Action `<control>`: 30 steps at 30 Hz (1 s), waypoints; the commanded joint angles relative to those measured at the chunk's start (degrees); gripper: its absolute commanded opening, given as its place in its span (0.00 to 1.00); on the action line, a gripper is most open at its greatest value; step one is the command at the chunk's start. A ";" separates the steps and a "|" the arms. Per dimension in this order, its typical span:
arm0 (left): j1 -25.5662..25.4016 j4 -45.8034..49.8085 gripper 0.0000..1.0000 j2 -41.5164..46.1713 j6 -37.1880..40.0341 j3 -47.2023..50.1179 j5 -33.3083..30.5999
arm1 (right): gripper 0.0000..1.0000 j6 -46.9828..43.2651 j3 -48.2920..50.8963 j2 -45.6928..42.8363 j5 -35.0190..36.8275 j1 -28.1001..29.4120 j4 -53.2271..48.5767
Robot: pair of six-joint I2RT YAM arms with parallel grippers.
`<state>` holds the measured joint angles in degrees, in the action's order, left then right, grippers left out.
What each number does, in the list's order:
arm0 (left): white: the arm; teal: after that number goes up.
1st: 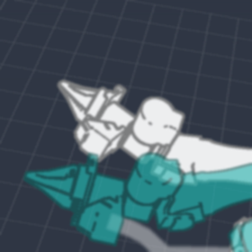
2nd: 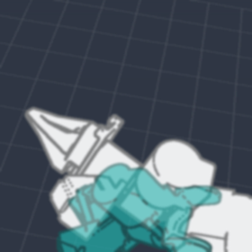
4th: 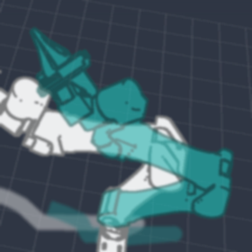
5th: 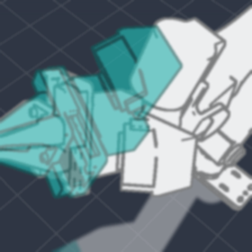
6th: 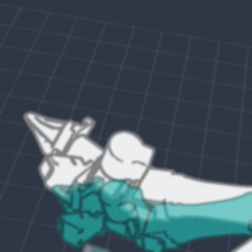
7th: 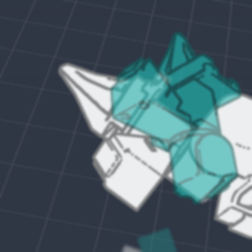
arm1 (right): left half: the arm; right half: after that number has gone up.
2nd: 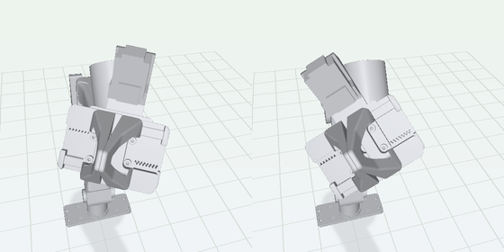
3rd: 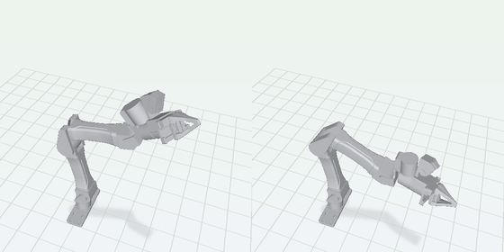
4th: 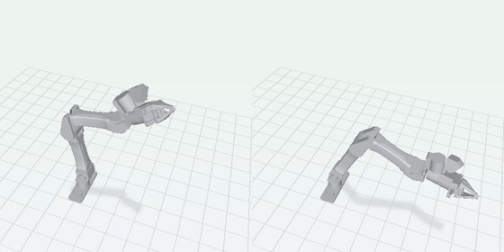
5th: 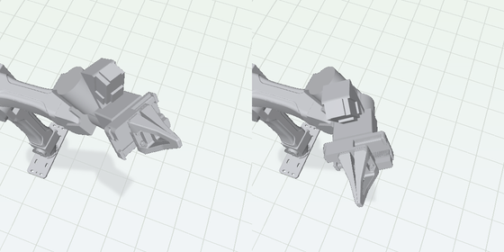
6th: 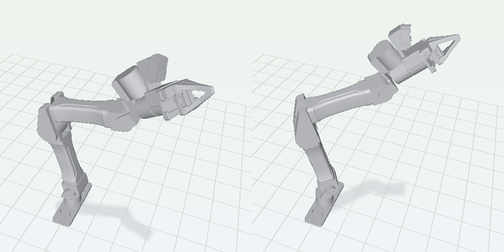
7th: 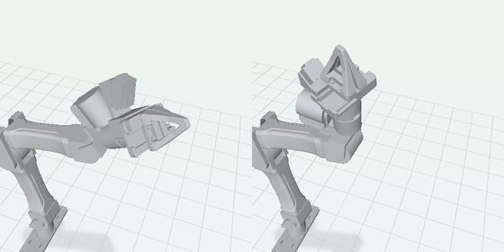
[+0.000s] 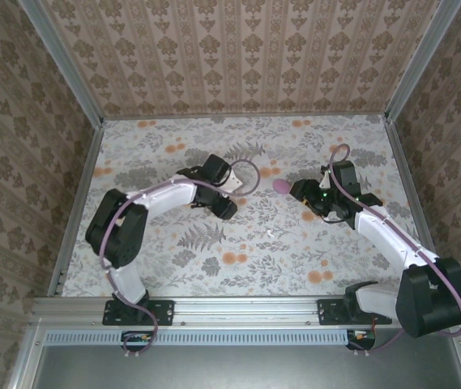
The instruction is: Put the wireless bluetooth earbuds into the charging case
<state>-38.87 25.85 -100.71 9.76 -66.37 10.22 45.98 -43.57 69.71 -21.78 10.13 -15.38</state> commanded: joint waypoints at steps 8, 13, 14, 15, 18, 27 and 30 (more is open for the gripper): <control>-0.89 -8.17 0.52 5.01 7.91 4.37 1.94 | 0.56 -1.99 1.64 0.46 -4.87 -1.08 2.26; 2.32 -17.94 0.54 11.34 -4.40 9.75 3.27 | 0.54 -5.08 -1.05 5.48 -10.51 0.83 2.61; 3.35 -19.60 0.54 12.49 -7.46 11.00 4.06 | 0.53 -6.39 -2.23 6.62 -10.45 1.73 1.57; 4.59 -20.80 0.54 13.70 -11.24 12.20 4.60 | 0.53 -8.58 -4.06 8.47 -9.97 3.38 0.08; 8.25 -24.53 0.54 17.33 -19.95 16.42 6.60 | 0.53 -16.80 -8.39 13.73 -6.34 8.73 -1.76; 17.58 -33.20 0.54 32.54 -28.67 29.62 4.58 | 0.60 -59.02 -17.38 23.63 1.03 19.51 -1.56; 19.00 -33.02 0.55 36.53 -28.15 31.18 3.18 | 0.63 -77.28 -19.07 25.99 -0.60 21.87 -3.54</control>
<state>-20.67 -4.32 -67.26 -16.34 -36.14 14.52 -7.18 -60.58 93.56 -22.68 30.46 -16.58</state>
